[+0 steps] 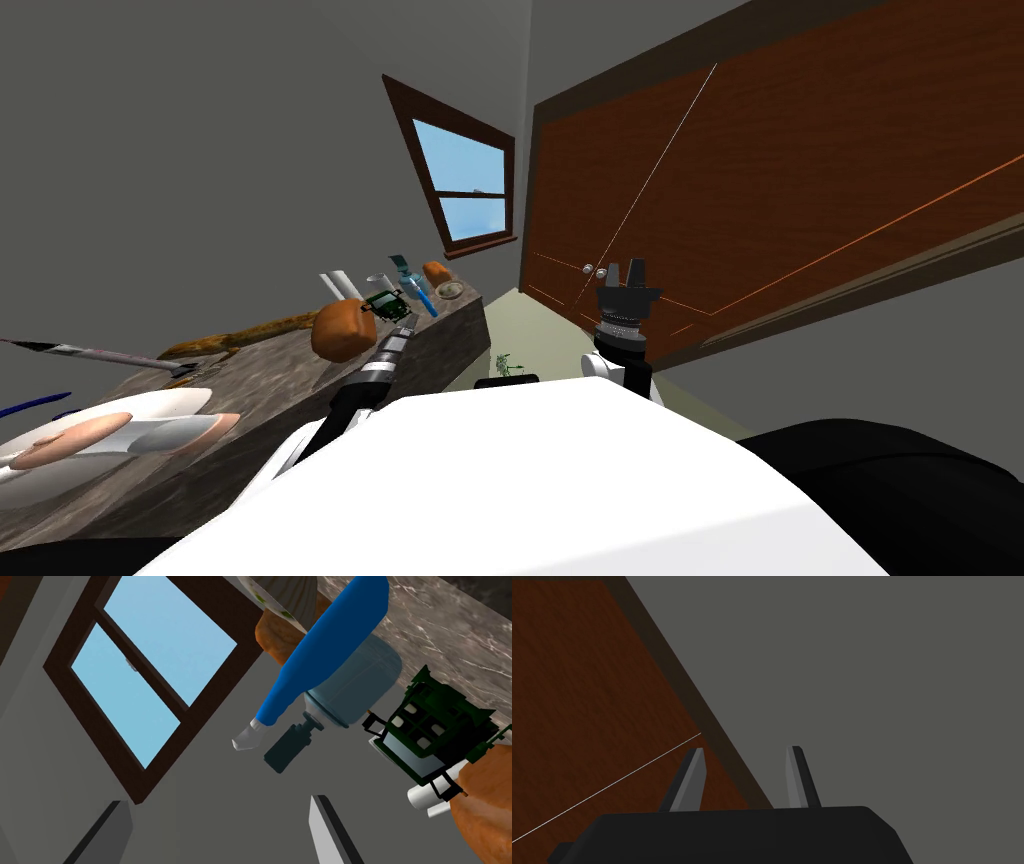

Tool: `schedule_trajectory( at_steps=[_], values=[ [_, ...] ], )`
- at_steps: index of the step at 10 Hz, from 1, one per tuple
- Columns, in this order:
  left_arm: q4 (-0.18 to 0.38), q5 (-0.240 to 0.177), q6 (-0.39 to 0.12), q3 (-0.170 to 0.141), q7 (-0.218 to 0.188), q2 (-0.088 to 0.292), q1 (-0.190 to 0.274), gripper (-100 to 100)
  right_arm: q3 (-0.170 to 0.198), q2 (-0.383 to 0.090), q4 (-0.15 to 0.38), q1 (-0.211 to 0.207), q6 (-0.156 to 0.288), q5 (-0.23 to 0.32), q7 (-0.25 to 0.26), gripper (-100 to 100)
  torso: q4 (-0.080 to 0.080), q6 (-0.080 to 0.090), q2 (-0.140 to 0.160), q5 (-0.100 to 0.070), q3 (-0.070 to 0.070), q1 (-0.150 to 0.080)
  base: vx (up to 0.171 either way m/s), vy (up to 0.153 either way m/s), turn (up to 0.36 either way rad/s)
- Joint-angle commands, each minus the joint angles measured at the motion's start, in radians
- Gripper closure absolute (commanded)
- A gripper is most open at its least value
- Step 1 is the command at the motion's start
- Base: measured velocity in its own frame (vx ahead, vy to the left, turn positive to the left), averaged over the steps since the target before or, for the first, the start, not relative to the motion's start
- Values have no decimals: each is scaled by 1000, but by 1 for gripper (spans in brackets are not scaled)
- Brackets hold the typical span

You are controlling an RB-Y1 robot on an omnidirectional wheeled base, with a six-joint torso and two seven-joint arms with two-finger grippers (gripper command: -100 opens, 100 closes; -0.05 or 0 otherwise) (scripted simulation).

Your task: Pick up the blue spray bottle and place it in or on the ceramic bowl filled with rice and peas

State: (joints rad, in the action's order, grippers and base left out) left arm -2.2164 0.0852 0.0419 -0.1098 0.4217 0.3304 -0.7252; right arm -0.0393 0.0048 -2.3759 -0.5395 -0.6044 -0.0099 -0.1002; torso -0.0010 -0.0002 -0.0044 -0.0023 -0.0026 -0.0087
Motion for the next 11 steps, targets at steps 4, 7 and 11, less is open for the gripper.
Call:
schedule_trajectory(
  at_steps=[4,7,11],
  values=[
    [28,19,-84,-36,42,66,-43,-100,0,0,0,0,0,0,0,0,0,0,0,1,0,2,88,-102,-12],
    [34,43,-143,-55,54,99,-62,-100,0,0,0,0,0,0,0,0,0,0,-2,0,-1,1,119,-94,47],
    [34,87,-234,-83,53,146,-83,-100,0,0,0,0,0,0,0,0,-1,0,-5,1,-3,5,156,-69,92]
  ],
)
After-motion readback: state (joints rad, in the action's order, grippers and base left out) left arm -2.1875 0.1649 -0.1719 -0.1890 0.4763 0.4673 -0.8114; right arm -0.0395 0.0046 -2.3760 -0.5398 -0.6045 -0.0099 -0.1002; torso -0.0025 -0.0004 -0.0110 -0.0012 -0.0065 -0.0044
